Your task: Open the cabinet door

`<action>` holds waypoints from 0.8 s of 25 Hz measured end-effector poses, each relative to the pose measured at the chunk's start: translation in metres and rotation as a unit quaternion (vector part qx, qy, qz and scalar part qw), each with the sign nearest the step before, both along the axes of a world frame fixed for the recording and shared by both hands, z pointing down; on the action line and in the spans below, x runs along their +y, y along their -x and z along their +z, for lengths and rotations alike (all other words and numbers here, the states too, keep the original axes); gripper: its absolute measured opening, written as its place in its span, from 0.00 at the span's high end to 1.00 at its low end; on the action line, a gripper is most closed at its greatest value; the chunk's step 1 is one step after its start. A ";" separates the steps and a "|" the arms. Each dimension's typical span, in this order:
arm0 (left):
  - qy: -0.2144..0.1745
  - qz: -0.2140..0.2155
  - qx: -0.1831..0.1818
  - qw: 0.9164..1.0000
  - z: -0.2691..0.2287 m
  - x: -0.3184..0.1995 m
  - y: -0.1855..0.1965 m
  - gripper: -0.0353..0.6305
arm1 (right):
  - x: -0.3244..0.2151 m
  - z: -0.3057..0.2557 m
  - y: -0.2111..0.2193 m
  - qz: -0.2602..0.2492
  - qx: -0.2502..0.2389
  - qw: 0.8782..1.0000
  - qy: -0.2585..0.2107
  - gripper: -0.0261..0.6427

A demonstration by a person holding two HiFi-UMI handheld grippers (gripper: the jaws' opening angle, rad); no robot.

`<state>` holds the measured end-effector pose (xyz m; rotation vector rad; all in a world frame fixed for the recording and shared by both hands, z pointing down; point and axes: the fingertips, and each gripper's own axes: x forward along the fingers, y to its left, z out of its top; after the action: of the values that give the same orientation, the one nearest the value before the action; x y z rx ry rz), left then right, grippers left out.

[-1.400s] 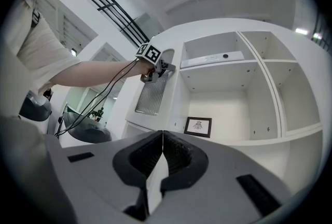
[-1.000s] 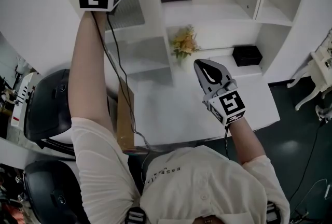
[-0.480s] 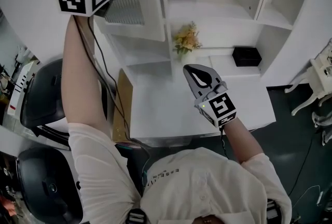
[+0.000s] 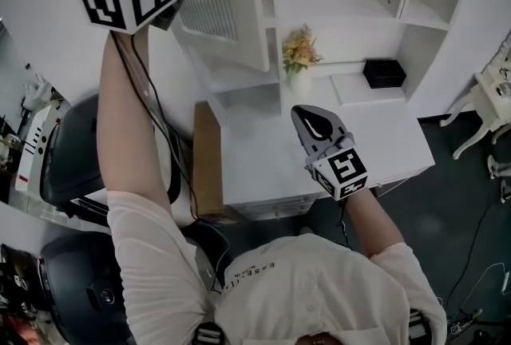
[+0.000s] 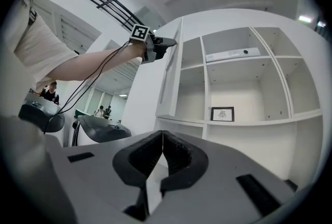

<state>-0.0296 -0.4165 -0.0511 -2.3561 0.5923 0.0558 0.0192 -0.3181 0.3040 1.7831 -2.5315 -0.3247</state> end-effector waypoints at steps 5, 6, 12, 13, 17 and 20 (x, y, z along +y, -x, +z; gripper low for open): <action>0.003 0.035 0.009 0.999 0.000 0.019 0.037 0.84 | 0.016 0.005 0.039 0.015 0.007 1.000 -0.005 0.94; 0.003 0.039 0.012 0.999 0.000 0.022 0.045 0.84 | 0.019 0.005 0.045 0.018 0.008 1.000 -0.007 0.94; 0.004 0.071 0.026 0.997 -0.003 0.038 0.088 0.84 | 0.028 -0.002 0.078 0.026 0.004 0.999 -0.017 0.94; 0.008 0.073 0.027 0.997 -0.002 0.038 0.096 0.84 | 0.028 -0.002 0.084 0.027 0.008 0.999 -0.017 0.94; 0.017 0.077 0.027 0.997 0.000 0.038 0.126 0.83 | 0.027 -0.001 0.114 0.021 0.019 0.999 -0.017 0.94; 0.025 0.099 0.045 0.994 -0.004 0.045 0.165 0.83 | 0.031 0.000 0.147 0.016 0.029 0.999 -0.017 0.94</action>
<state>-0.1944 -0.3712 -0.0549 -2.4646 0.4045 0.2394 -0.1275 -0.2875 0.3041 1.7954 -2.4716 -0.4129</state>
